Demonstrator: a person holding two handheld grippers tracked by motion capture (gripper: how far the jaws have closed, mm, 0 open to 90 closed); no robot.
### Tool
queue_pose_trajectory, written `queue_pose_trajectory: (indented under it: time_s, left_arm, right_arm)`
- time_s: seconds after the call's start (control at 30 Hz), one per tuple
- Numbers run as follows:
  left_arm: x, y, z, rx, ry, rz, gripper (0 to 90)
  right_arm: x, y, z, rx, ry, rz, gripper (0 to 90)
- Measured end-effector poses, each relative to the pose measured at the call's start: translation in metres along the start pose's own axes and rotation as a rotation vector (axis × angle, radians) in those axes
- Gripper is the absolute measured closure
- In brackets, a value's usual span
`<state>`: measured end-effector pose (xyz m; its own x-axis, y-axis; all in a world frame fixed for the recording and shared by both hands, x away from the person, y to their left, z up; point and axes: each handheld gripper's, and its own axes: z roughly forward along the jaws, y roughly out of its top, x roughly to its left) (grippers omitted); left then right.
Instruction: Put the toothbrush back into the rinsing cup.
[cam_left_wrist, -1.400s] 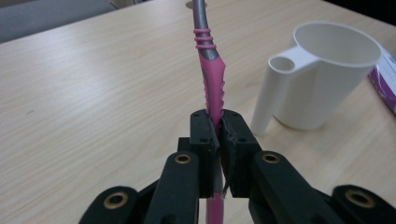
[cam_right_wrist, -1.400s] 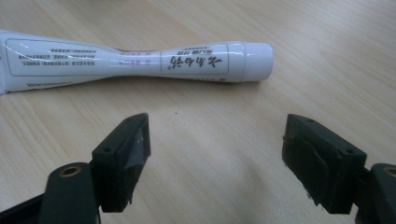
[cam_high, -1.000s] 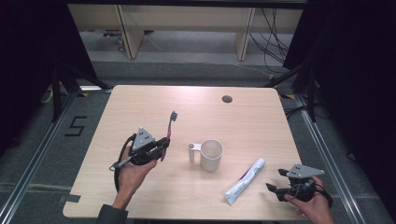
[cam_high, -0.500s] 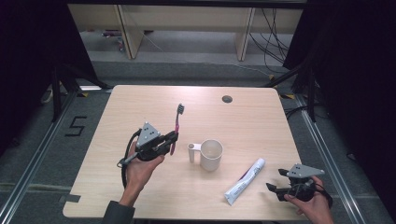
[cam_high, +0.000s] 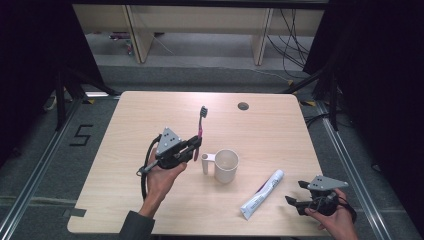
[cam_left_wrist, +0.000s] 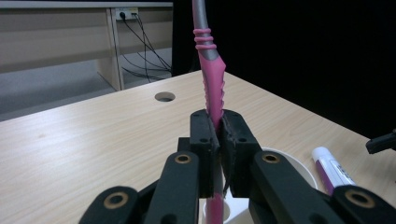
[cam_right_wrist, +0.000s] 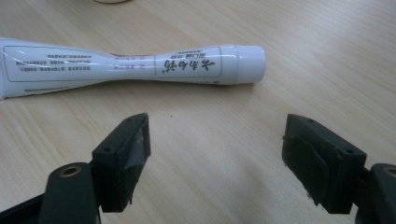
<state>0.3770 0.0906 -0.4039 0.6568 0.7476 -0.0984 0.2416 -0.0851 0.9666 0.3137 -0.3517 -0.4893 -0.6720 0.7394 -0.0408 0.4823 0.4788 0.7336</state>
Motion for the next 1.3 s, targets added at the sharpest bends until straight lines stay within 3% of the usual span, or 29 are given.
queue_pose_trajectory:
  time_s: [0.53, 0.73, 0.8, 1.2, 1.3]
  left_arm:
    - [-0.007, 0.000, 0.022, -0.033, -0.014, -0.005, 83.7]
    - [-0.005, -0.007, 0.028, -0.035, -0.014, -0.021, 83.6]
    - [-0.005, -0.011, 0.029, -0.031, -0.012, -0.014, 83.6]
    - [-0.005, -0.031, 0.032, -0.012, -0.012, 0.007, 83.5]
    - [-0.004, -0.035, 0.029, -0.011, -0.015, 0.007, 83.4]
  right_arm:
    - [0.001, -0.001, 0.001, 0.008, 0.012, 0.022, 24.6]
    - [0.002, -0.001, 0.001, 0.009, 0.016, 0.022, 24.7]
    - [0.001, -0.001, 0.001, 0.010, 0.005, -0.004, 24.7]
    - [0.002, -0.001, 0.001, 0.015, 0.017, 0.018, 24.6]
    - [0.001, -0.001, 0.002, 0.008, 0.017, -0.006, 24.6]
